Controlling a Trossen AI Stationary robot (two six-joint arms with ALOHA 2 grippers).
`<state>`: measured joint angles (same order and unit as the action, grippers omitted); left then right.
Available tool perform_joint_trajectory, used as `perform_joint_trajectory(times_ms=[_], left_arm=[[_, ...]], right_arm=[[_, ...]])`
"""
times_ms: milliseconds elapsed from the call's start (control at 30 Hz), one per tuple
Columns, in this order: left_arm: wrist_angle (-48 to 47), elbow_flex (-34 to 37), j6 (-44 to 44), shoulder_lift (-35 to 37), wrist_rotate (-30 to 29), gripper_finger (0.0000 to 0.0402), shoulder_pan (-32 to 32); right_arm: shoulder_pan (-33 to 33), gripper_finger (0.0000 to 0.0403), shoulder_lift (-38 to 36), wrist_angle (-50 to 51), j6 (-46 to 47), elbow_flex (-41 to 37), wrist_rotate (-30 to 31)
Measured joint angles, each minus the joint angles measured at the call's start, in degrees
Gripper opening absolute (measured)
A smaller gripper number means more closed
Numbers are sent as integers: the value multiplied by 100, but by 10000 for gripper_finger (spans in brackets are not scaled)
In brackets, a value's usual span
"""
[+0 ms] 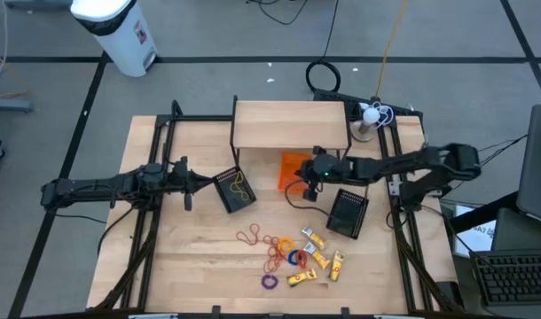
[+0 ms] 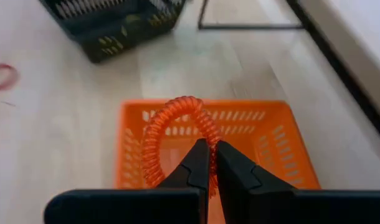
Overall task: Pick & Place Office Desk Supplies
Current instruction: Put the orange spring keychain into the orange bin, then put the crayon box into the right black bin
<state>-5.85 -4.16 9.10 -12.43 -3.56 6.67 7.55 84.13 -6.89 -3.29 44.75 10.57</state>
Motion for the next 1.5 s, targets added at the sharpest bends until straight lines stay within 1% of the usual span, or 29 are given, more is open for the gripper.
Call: perform_joint_trajectory(times_ms=[167,367,467,600,667,767,900,1000,1067,1167,1233,1267,1500], left_arm=[[-1,0,4,0,1,26,0],[0,0,4,0,0,26,0],[0,0,5,0,0,26,0],[0,0,7,0,1,26,0],[0,0,9,0,0,26,0],[0,0,9,0,1,26,0],[0,0,9,0,0,26,0],[0,0,9,0,1,26,0],[0,0,13,0,0,26,0],[0,0,15,0,1,26,-2],[0,0,15,0,1,26,0],[0,0,21,0,0,26,-1],[0,0,30,0,1,26,-1]], right_arm=[[205,4,365,-323,-63,9,-33],[238,21,394,-316,-85,9,-71],[194,47,394,-318,-60,9,-25],[193,100,369,-324,-50,9,-14],[191,125,242,-316,23,9,-20],[124,150,-126,-210,63,9,-57],[-34,162,-892,142,100,9,-157],[-164,153,-1636,291,107,9,-218],[-235,131,-2144,310,83,9,-630],[-333,74,-2895,356,116,9,-1397],[-421,28,-3376,379,103,-33,-1603],[-454,15,-3617,377,101,-80,-1656],[-682,3,-5100,379,201,-633,-1665]])
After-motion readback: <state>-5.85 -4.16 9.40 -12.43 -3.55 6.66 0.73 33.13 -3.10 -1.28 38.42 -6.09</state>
